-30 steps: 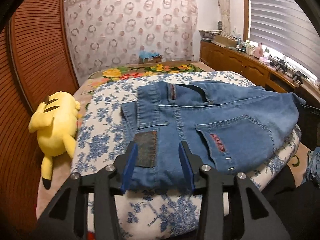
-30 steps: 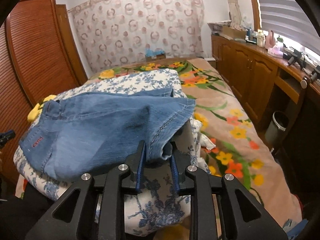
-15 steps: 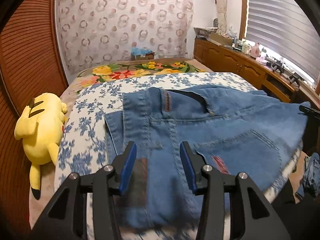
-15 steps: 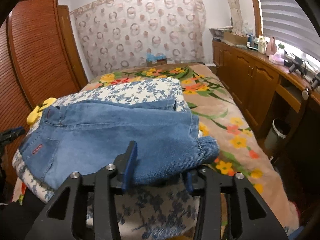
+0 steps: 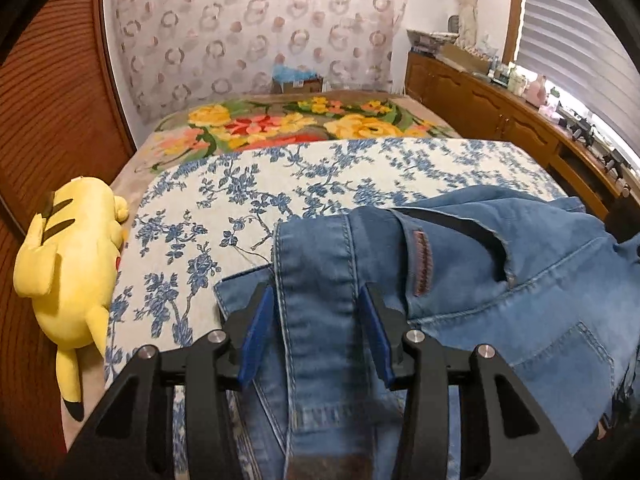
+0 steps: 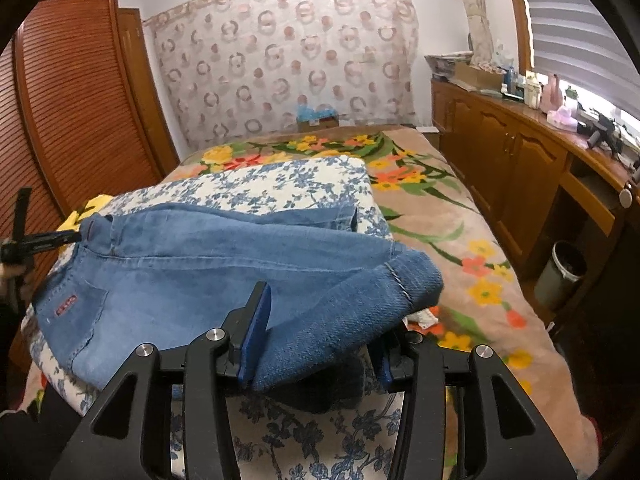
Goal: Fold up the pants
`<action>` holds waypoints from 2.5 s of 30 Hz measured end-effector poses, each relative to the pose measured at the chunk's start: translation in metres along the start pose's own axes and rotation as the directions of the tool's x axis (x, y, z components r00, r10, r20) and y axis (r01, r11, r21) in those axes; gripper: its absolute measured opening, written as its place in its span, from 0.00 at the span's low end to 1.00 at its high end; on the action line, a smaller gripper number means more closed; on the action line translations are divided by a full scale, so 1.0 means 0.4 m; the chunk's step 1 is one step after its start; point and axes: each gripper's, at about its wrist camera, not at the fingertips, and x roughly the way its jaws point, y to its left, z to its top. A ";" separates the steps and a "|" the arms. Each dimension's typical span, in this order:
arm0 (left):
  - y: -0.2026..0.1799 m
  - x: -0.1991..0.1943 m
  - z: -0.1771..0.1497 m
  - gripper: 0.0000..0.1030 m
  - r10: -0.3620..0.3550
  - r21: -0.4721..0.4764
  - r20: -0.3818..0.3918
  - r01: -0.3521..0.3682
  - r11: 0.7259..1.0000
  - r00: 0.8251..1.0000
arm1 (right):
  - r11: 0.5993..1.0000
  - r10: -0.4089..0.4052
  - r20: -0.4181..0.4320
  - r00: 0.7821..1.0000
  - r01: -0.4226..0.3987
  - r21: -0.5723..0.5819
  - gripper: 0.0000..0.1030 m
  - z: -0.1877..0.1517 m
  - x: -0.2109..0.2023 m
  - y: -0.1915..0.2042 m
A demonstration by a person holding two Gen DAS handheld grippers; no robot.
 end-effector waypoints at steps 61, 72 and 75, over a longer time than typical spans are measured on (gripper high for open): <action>-0.033 -0.326 -0.146 0.39 0.013 -0.009 0.207 -0.011 1.000 0.978 | 0.916 0.301 0.082 0.950 -0.264 -0.301 0.03 0.213 0.064 0.498; 0.005 -0.330 -0.198 0.39 0.023 -0.046 0.198 -0.014 0.999 0.980 | 0.815 0.434 -0.110 0.894 -0.442 -0.376 0.12 0.140 0.148 0.747; -0.001 -0.316 -0.205 0.39 0.010 -0.052 0.189 0.000 0.999 0.982 | 0.816 0.417 -0.154 0.896 -0.443 -0.372 0.25 0.118 0.180 0.745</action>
